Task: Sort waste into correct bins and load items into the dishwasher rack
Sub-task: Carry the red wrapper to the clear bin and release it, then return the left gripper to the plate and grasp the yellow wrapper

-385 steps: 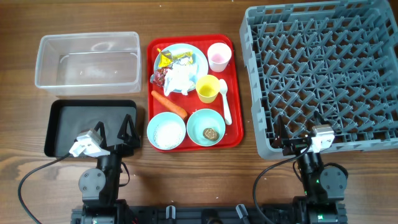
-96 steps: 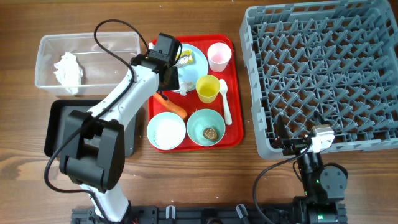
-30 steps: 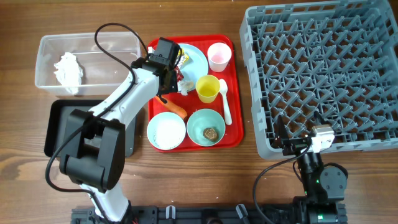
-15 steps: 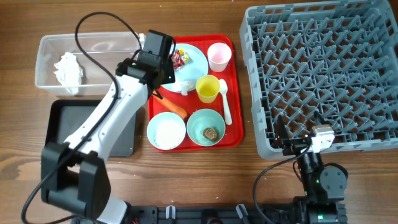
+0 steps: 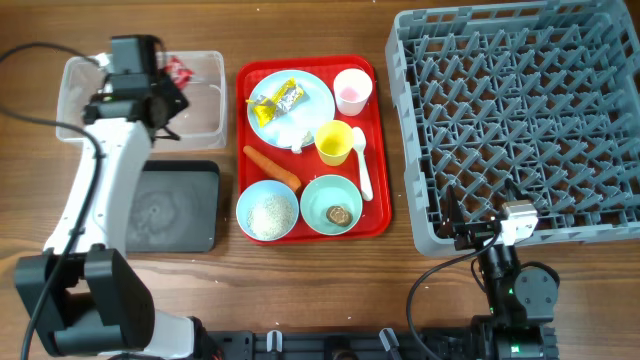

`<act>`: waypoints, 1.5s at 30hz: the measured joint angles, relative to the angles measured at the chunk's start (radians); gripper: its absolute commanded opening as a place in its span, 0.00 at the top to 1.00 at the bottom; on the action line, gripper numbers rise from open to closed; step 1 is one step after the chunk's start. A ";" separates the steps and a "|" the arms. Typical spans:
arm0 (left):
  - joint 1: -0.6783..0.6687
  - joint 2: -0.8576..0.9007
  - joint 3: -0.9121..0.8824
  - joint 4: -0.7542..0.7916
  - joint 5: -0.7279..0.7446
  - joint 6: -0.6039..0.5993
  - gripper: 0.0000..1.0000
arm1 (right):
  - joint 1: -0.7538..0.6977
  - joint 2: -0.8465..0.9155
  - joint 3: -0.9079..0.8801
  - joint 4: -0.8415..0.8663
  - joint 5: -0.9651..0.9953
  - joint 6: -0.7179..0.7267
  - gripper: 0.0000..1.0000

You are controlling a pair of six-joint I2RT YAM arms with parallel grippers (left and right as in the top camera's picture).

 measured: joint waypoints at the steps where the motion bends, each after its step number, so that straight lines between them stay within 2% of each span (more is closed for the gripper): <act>1: 0.025 0.000 0.000 0.000 0.005 -0.009 0.96 | 0.000 0.000 0.000 0.000 0.000 0.000 0.00; 4: 0.087 0.006 0.000 0.010 0.013 -0.030 0.96 | 0.000 0.000 0.000 0.000 0.000 0.000 0.00; 11: 0.115 0.109 0.000 0.106 0.027 -0.039 0.94 | 0.000 0.000 0.000 0.000 0.000 0.000 0.00; 13: 0.116 0.116 -0.001 0.124 0.027 -0.039 0.78 | 0.000 0.000 0.000 0.000 0.000 0.000 0.00; 14: 0.116 0.117 -0.001 0.128 0.027 -0.036 0.74 | 0.000 0.000 0.000 0.000 0.000 0.000 0.00; 15: 0.116 0.117 -0.001 0.132 0.027 -0.041 0.64 | 0.000 0.000 0.000 0.000 0.000 0.000 0.00; 16: 0.116 0.117 -0.001 0.136 0.029 -0.045 0.31 | 0.000 0.000 0.000 0.000 0.000 0.000 0.00; 17: 0.116 0.117 -0.001 0.138 0.028 -0.047 0.19 | 0.000 0.000 0.000 0.000 0.000 0.000 0.00; 27: 0.115 0.084 0.001 0.182 0.040 -0.040 0.38 | 0.000 0.000 0.000 0.000 0.000 0.000 0.00; 30: 0.083 -0.013 0.009 0.184 0.070 -0.038 0.38 | 0.000 0.000 0.000 0.000 0.000 0.000 0.00; 35: -0.070 -0.130 0.042 0.191 0.089 -0.026 0.37 | 0.000 0.000 0.000 0.000 0.000 0.000 0.00; 40: -0.206 -0.104 0.043 0.140 0.099 0.013 0.43 | 0.000 0.000 0.000 0.000 0.000 0.000 0.00; 42: -0.251 -0.058 0.043 0.134 0.103 0.019 0.36 | 0.000 0.000 0.000 0.000 0.000 0.000 0.00; 45: -0.275 0.008 0.043 0.139 0.106 0.026 0.34 | 0.000 0.000 0.000 0.000 0.000 0.000 0.00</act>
